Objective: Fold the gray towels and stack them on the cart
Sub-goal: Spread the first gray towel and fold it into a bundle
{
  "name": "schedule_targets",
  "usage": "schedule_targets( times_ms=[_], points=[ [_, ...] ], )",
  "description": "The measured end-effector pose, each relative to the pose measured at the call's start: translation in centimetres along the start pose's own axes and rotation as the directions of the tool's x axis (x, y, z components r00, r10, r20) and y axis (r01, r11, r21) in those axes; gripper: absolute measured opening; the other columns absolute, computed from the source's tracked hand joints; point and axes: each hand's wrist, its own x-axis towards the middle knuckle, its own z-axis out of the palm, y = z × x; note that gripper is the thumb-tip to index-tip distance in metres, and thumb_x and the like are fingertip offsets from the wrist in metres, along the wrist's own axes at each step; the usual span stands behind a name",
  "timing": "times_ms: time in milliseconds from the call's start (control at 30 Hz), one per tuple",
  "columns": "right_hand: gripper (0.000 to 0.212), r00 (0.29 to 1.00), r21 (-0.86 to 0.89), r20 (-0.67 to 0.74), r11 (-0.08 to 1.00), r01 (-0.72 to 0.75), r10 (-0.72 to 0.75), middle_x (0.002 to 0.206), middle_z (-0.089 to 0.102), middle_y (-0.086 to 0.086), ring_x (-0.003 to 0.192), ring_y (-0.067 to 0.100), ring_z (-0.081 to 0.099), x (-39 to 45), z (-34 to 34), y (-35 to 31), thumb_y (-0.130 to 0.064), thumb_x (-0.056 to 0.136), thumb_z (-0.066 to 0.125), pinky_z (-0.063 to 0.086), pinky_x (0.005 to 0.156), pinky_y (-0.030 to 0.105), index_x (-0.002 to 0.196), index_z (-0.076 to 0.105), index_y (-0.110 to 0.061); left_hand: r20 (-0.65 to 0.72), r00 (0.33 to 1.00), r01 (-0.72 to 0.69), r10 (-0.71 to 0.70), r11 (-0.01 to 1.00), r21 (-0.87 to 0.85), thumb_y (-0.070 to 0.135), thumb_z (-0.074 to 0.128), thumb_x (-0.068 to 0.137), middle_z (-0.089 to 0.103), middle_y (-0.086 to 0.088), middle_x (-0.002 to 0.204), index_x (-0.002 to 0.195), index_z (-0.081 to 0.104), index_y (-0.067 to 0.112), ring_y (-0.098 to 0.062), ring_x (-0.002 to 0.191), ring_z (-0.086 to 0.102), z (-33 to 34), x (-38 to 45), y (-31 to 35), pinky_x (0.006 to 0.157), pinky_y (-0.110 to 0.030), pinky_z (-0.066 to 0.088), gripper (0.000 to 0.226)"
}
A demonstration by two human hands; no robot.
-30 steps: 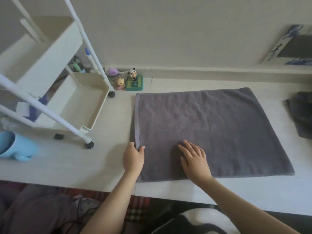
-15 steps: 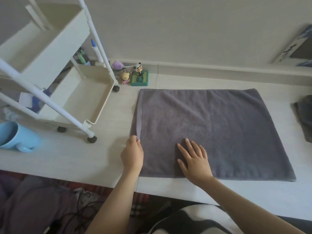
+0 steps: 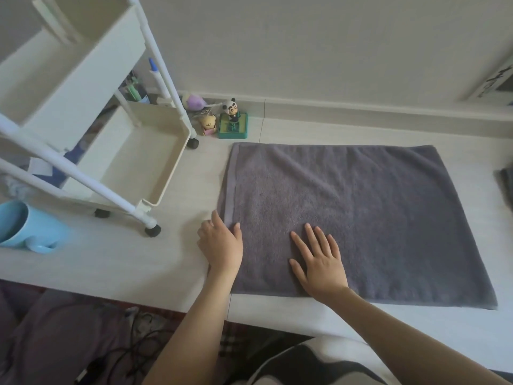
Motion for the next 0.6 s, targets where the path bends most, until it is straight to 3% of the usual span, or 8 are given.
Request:
schedule_targets(
  times_ms=[100, 200, 267, 400, 500, 600],
  points=[
    [0.058, 1.000, 0.021, -0.014, 1.000, 0.010, -0.010, 0.151, 0.032, 0.006, 0.139, 0.029, 0.029, 0.0, 0.1, 0.1, -0.055, 0.092, 0.030, 0.000, 0.116, 0.040, 0.144, 0.029, -0.032, 0.060, 0.996, 0.068, -0.060, 0.988, -0.138, 0.037, 0.059, 0.089, 0.060, -0.017, 0.111, 0.121, 0.047, 0.002, -0.037, 0.102, 0.058, -0.9, 0.5, 0.0, 0.076, -0.040, 0.045, 0.049],
    [0.051, 0.996, 0.117, -0.084, 0.993, 0.009, 0.001, 0.143, 0.045, 0.006, 0.131, 0.030, 0.040, 0.3, -0.1, -0.1, -0.048, 0.090, 0.034, 0.008, 0.112, 0.040, 0.133, 0.048, -0.027, 0.111, 0.994, 0.043, -0.022, 0.981, -0.188, 0.033, 0.057, 0.090, 0.062, -0.016, 0.105, 0.108, 0.052, 0.003, -0.035, 0.097, 0.059, -1.5, 0.7, -0.3, 0.070, -0.035, 0.042, 0.035],
    [0.049, 0.990, 0.231, -0.139, 0.973, 0.016, 0.017, 0.135, 0.052, 0.002, 0.124, 0.025, 0.042, 0.2, -0.7, -0.2, -0.045, 0.090, 0.032, 0.015, 0.109, 0.038, 0.127, 0.055, -0.023, 0.148, 0.989, 0.017, 0.022, 0.967, -0.256, 0.027, 0.057, 0.090, 0.062, -0.014, 0.111, 0.119, 0.051, 0.005, -0.034, 0.104, 0.058, -2.3, 0.7, 0.2, 0.078, -0.035, 0.043, 0.037],
    [0.049, 0.969, 0.504, -0.215, 0.864, 0.006, 0.118, 0.122, 0.055, -0.001, 0.115, 0.022, 0.041, 0.3, -2.5, -0.1, -0.044, 0.090, 0.031, 0.024, 0.098, 0.029, 0.123, 0.057, -0.020, 0.311, 0.936, -0.020, 0.165, 0.907, -0.421, 0.026, 0.056, 0.092, 0.043, -0.006, 0.145, 0.147, 0.027, 0.015, -0.026, 0.133, 0.041, -4.9, -0.3, 4.0, 0.104, -0.033, 0.036, 0.064],
    [0.032, 0.948, 0.774, -0.132, 0.627, -0.084, 0.290, 0.115, 0.056, -0.007, 0.107, 0.014, 0.050, -0.1, -4.7, 0.7, -0.030, 0.097, 0.040, 0.035, 0.091, 0.024, 0.123, 0.056, -0.021, 0.332, 0.880, -0.141, 0.338, 0.856, -0.498, 0.026, 0.057, 0.091, 0.030, 0.002, 0.154, 0.150, 0.021, 0.020, -0.018, 0.140, 0.030, -5.5, -1.7, 8.4, 0.111, -0.030, 0.027, 0.070],
    [0.026, 0.876, 0.967, 0.040, 0.200, -0.155, 0.481, 0.104, 0.066, -0.002, 0.086, 0.017, 0.064, -0.9, -6.8, 2.1, -0.025, 0.099, 0.038, 0.050, 0.076, 0.029, 0.118, 0.057, -0.027, 0.339, 0.806, -0.241, 0.485, 0.792, -0.560, 0.026, 0.057, 0.091, 0.029, 0.005, 0.154, 0.150, 0.023, 0.021, -0.014, 0.141, 0.028, -4.5, -3.7, 13.0, 0.113, -0.028, 0.024, 0.068]
  ],
)
